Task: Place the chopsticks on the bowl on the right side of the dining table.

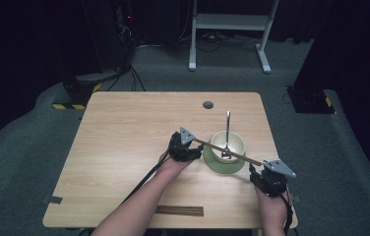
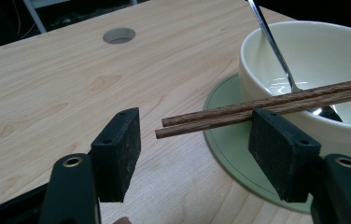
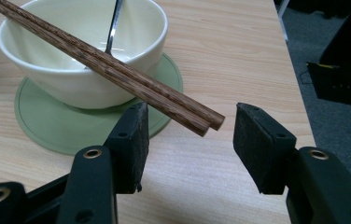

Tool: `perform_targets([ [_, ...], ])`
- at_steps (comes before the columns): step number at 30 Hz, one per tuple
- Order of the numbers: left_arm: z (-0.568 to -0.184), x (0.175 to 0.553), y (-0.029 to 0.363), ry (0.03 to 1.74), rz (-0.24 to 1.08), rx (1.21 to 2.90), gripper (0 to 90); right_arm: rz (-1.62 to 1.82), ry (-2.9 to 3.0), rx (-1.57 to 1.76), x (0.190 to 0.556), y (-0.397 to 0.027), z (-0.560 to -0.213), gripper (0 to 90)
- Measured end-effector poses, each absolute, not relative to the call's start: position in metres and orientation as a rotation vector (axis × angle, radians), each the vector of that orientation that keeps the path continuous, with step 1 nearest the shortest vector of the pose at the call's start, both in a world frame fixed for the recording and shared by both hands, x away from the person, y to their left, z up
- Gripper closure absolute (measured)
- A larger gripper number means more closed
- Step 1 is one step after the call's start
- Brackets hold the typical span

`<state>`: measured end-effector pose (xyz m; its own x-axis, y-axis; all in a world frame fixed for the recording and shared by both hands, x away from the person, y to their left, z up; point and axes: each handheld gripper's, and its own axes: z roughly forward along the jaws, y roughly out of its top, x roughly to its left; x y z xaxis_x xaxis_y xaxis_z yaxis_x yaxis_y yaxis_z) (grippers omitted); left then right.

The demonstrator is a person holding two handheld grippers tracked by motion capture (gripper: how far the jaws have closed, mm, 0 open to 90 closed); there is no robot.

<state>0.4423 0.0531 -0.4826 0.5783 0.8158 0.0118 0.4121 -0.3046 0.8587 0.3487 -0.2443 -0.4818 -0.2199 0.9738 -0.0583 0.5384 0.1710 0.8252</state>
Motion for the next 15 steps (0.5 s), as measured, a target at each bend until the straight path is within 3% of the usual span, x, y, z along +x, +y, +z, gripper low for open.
perform_targets([
  [15, -0.487, 0.437, 0.062, 1.02, 0.577, 1.909, 35.5, 0.91, 1.875, 1.45, 0.38, -0.245, -0.48, 44.0],
])
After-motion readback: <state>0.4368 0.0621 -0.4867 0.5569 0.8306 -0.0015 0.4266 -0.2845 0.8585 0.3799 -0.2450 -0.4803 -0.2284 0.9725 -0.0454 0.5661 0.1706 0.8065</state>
